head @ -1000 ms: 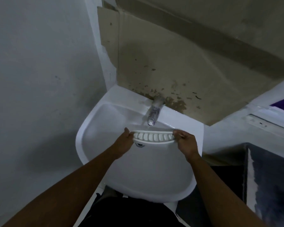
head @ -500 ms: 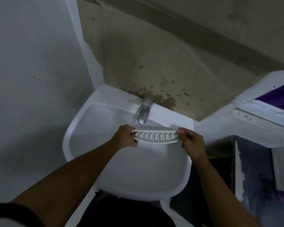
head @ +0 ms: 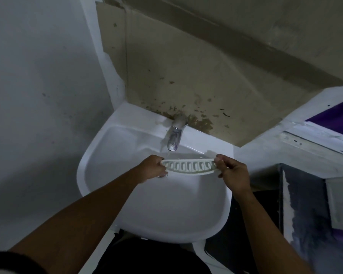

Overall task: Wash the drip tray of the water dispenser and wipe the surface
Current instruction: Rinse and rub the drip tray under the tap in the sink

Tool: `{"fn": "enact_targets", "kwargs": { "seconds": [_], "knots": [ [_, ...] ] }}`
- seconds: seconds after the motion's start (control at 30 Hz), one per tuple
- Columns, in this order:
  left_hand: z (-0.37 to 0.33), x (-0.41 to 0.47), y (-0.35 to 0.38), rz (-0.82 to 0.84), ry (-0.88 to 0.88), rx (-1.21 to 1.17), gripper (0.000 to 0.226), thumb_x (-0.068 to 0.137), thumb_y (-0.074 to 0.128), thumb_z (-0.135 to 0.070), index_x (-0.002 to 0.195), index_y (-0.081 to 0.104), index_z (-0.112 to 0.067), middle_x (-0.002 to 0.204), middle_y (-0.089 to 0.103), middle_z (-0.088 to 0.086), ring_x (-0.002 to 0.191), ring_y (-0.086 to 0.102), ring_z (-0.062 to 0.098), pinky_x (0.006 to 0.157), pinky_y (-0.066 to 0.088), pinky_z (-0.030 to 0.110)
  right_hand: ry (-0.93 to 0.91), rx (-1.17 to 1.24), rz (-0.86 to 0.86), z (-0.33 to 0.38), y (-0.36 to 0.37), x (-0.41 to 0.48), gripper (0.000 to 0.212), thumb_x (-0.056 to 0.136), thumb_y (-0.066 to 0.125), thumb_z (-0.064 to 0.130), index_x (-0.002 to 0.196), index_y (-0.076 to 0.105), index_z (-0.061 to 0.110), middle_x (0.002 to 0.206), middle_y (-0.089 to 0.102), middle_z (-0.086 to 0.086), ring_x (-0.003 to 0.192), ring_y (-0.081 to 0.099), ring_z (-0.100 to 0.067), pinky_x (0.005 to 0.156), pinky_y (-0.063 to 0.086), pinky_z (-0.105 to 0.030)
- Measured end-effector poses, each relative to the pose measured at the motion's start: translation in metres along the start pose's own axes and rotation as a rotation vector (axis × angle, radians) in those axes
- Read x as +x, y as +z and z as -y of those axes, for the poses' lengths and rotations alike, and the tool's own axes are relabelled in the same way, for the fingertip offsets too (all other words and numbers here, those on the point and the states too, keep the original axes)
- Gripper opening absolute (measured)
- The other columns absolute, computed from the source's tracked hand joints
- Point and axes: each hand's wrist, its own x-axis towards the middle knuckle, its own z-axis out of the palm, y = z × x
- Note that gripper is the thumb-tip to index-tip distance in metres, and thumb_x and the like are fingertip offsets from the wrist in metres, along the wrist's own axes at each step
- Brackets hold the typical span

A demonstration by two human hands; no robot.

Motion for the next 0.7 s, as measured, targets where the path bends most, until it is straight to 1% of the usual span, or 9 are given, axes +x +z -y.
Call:
{"fn": "enact_targets", "kwargs": {
  "seconds": [0.13,0.17,0.23,0.3,0.4,0.47,0.53,0.63,0.7],
  "knots": [
    [0.002,-0.003,0.000,0.013,-0.075,-0.368,0.023,0.085,0.052,0.003,0.107,0.058,0.006,0.097,0.055,0.021,0.089,0.058,0.034,0.095,0.051,0.049,-0.023,0.020,0.065,0.002,0.001,-0.008,0.030,0.087,0.069,0.028,0.116,0.069,0.020,0.104,0.072,0.002,0.091,0.071,-0.018,0.063,0.060,-0.024],
    [0.003,-0.003,0.000,0.015,-0.094,-0.469,0.021,0.085,0.052,0.004,0.105,0.058,0.001,0.098,0.052,0.020,0.089,0.056,0.033,0.093,0.051,0.048,-0.025,0.032,0.084,0.001,0.001,-0.010,0.034,0.087,0.070,0.027,0.120,0.067,0.020,0.106,0.070,0.002,0.092,0.070,-0.017,0.063,0.060,-0.025],
    [0.002,-0.003,0.001,0.002,-0.116,-0.682,0.012,0.087,0.051,-0.001,0.095,0.058,-0.006,0.094,0.050,0.018,0.081,0.052,0.029,0.078,0.048,0.041,-0.023,0.057,0.130,-0.001,0.001,-0.014,0.034,0.087,0.070,0.024,0.121,0.065,0.022,0.111,0.068,0.001,0.093,0.069,-0.017,0.065,0.060,-0.027],
    [-0.002,-0.003,0.004,-0.051,-0.137,-0.817,0.010,0.094,0.048,-0.013,0.090,0.057,-0.012,0.089,0.056,0.014,0.077,0.055,0.025,0.078,0.046,0.036,-0.028,0.068,0.172,-0.005,0.002,-0.016,0.031,0.087,0.070,0.020,0.118,0.068,0.022,0.115,0.068,0.000,0.097,0.068,-0.019,0.070,0.060,-0.030],
    [0.002,0.004,0.004,-0.153,-0.111,-0.789,0.012,0.098,0.047,-0.016,0.096,0.056,-0.008,0.099,0.060,0.014,0.087,0.058,0.023,0.091,0.047,0.040,-0.035,0.064,0.188,-0.015,0.005,-0.016,0.025,0.088,0.067,0.009,0.111,0.070,0.019,0.122,0.067,0.002,0.106,0.065,-0.021,0.082,0.060,-0.037],
    [0.006,0.009,0.002,-0.178,-0.096,-0.790,0.012,0.096,0.051,-0.010,0.106,0.054,-0.003,0.108,0.057,0.017,0.089,0.060,0.022,0.081,0.053,0.034,-0.021,0.090,0.182,-0.018,0.005,-0.016,0.018,0.087,0.067,0.005,0.100,0.071,0.017,0.121,0.067,0.000,0.107,0.064,-0.022,0.085,0.059,-0.039],
    [0.005,0.008,0.001,-0.149,-0.102,-0.835,0.012,0.095,0.051,-0.007,0.103,0.056,0.000,0.103,0.060,0.017,0.087,0.062,0.021,0.075,0.055,0.030,0.001,0.097,0.179,-0.019,0.005,-0.017,0.010,0.086,0.069,0.010,0.095,0.071,0.015,0.112,0.070,-0.002,0.103,0.065,-0.022,0.087,0.057,-0.037],
    [0.002,0.005,-0.001,-0.091,-0.106,-0.822,0.016,0.096,0.050,-0.007,0.107,0.058,0.003,0.107,0.062,0.018,0.091,0.064,0.024,0.083,0.053,0.035,0.020,0.122,0.146,-0.020,0.007,-0.018,0.011,0.086,0.071,0.017,0.089,0.070,0.007,0.092,0.073,-0.006,0.091,0.068,-0.022,0.086,0.054,-0.037],
    [0.000,-0.001,-0.004,-0.041,-0.106,-0.789,0.023,0.093,0.054,-0.005,0.116,0.056,-0.002,0.110,0.062,0.019,0.091,0.065,0.031,0.075,0.058,0.038,0.013,0.110,0.126,-0.019,0.010,-0.016,0.014,0.085,0.072,0.019,0.090,0.068,0.006,0.091,0.074,-0.006,0.092,0.069,-0.024,0.087,0.055,-0.039]
  ]
}}
